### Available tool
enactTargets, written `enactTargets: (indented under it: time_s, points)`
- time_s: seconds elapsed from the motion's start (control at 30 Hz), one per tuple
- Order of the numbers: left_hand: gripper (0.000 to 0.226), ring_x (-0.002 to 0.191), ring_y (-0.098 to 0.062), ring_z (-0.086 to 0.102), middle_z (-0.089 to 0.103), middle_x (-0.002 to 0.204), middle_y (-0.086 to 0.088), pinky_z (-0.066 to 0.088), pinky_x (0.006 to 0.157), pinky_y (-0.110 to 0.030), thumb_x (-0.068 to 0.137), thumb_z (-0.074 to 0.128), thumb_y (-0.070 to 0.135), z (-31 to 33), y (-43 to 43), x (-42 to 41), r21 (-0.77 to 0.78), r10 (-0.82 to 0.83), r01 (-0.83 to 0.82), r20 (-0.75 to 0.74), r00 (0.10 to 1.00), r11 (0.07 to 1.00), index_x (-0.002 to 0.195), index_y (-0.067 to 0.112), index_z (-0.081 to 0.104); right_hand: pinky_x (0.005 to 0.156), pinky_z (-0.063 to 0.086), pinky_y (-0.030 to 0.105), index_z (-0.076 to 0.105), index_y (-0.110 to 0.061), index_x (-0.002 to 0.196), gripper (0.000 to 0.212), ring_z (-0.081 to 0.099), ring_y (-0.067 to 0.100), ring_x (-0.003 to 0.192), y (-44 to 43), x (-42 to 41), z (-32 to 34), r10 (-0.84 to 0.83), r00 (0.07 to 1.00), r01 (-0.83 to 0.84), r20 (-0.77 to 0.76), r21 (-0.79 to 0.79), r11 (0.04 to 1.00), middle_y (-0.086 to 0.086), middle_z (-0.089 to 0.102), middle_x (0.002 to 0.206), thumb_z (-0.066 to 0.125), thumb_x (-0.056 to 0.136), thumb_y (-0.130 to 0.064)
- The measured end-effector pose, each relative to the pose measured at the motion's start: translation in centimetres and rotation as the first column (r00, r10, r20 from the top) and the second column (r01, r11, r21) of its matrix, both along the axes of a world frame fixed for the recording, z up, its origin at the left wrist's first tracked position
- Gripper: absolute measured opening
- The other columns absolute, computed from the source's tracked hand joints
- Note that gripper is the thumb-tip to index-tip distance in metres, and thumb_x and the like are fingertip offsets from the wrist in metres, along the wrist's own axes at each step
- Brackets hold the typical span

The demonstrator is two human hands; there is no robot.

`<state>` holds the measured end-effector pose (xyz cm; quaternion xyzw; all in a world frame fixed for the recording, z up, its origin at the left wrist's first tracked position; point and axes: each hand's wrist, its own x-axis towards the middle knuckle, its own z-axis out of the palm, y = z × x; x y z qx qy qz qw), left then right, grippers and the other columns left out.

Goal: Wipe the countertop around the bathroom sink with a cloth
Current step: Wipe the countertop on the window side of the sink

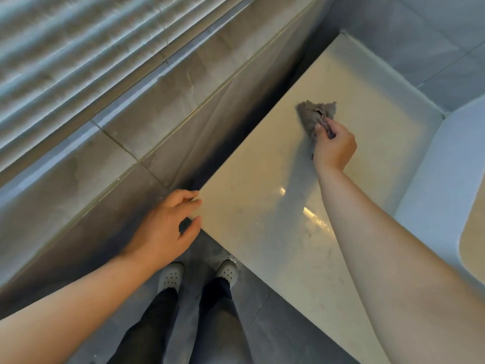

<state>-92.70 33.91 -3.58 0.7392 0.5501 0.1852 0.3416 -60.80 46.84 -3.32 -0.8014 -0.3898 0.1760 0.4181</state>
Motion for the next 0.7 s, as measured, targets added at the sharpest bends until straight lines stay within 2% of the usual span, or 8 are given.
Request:
enactTargets:
  time_s: [0.07,0.2,0.33,0.43,0.47,0.53,0.6,0.7]
  points:
    - [0.047,0.101,-0.005,0.055,0.049,0.122,0.018,0.051,0.072,-0.023,0.085,0.044,0.044,-0.1,0.3,0.4,-0.003,0.048,-0.048,0.019,0.999,0.999,0.114,0.013,0.065,0.083,0.042,0.015,0.067,-0.010,0.117,0.032,0.063,0.017,0.099,1.3,-0.4,-1.1,0.034,0.998,-0.034,0.058,0.010,0.999,0.006,0.069,0.109,0.061,0.086,-0.018]
    - [0.022,0.096,-0.003,0.055,0.049,0.117,0.020,0.047,0.068,-0.013,0.088,0.060,0.020,0.0,0.6,0.8,-0.012,0.100,-0.100,0.008,0.995,0.995,0.108,0.013,0.067,0.079,0.049,0.024,0.070,-0.013,0.113,0.031,0.062,0.014,0.087,2.4,-3.0,-1.6,0.217,0.962,-0.227,0.167,0.041,0.973,0.005,0.071,0.098,0.059,0.085,-0.019]
    - [0.028,0.099,0.000,0.051,0.050,0.123,0.020,0.041,0.065,-0.005,0.089,0.060,0.022,0.1,0.4,0.3,-0.039,0.081,-0.079,0.029,0.996,0.996,0.116,0.014,0.065,0.085,0.051,0.030,0.068,-0.016,0.116,0.031,0.063,0.018,0.092,1.5,-5.0,-1.9,0.382,0.883,-0.400,0.271,0.012,0.916,0.002,0.071,0.106,0.058,0.087,-0.021]
    - [0.038,0.092,-0.007,0.057,0.042,0.128,0.033,0.045,0.069,-0.012,0.090,0.054,0.033,0.2,0.0,-0.3,-0.085,0.065,-0.062,0.044,0.997,0.994,0.126,0.021,0.059,0.087,0.050,0.036,0.067,-0.019,0.118,0.032,0.061,0.021,0.096,-0.5,-6.0,-2.6,0.443,0.858,-0.450,0.259,-0.033,0.892,0.000,0.069,0.111,0.057,0.088,-0.026]
    - [0.044,0.091,-0.012,0.059,0.039,0.130,0.035,0.046,0.071,-0.015,0.089,0.050,0.040,0.3,-0.1,-0.5,-0.092,0.053,-0.048,0.048,0.997,0.995,0.128,0.022,0.057,0.086,0.050,0.036,0.067,-0.020,0.119,0.032,0.060,0.021,0.097,-1.4,-6.5,-2.8,0.462,0.850,-0.465,0.251,-0.051,0.884,-0.001,0.069,0.111,0.057,0.089,-0.027]
    - [0.052,0.097,-0.008,0.056,0.038,0.133,0.031,0.047,0.072,-0.016,0.086,0.044,0.046,0.4,-0.4,-1.0,-0.088,0.034,-0.030,0.050,0.998,0.996,0.132,0.022,0.053,0.088,0.047,0.030,0.066,-0.020,0.120,0.032,0.059,0.021,0.099,-3.6,-7.7,-3.0,0.509,0.827,-0.507,0.238,-0.074,0.859,-0.001,0.068,0.112,0.058,0.090,-0.027]
    - [0.051,0.111,0.003,0.046,0.039,0.134,0.023,0.043,0.076,-0.010,0.088,0.047,0.040,0.3,-0.8,-1.5,-0.089,0.044,-0.041,0.037,0.998,0.995,0.134,0.020,0.050,0.090,0.037,0.018,0.066,-0.019,0.120,0.031,0.056,0.021,0.103,-6.3,-9.2,-2.9,0.536,0.814,-0.534,0.224,-0.073,0.842,0.001,0.067,0.114,0.060,0.090,-0.024]
    - [0.046,0.118,0.004,0.039,0.038,0.135,0.020,0.038,0.074,-0.006,0.093,0.052,0.031,0.0,-1.8,-2.7,-0.157,0.082,-0.079,0.016,0.996,0.984,0.137,0.022,0.045,0.088,0.031,0.015,0.067,-0.017,0.118,0.031,0.052,0.020,0.104,-10.1,-11.3,-2.5,0.557,0.809,-0.557,0.191,-0.059,0.829,0.002,0.067,0.115,0.065,0.087,-0.020]
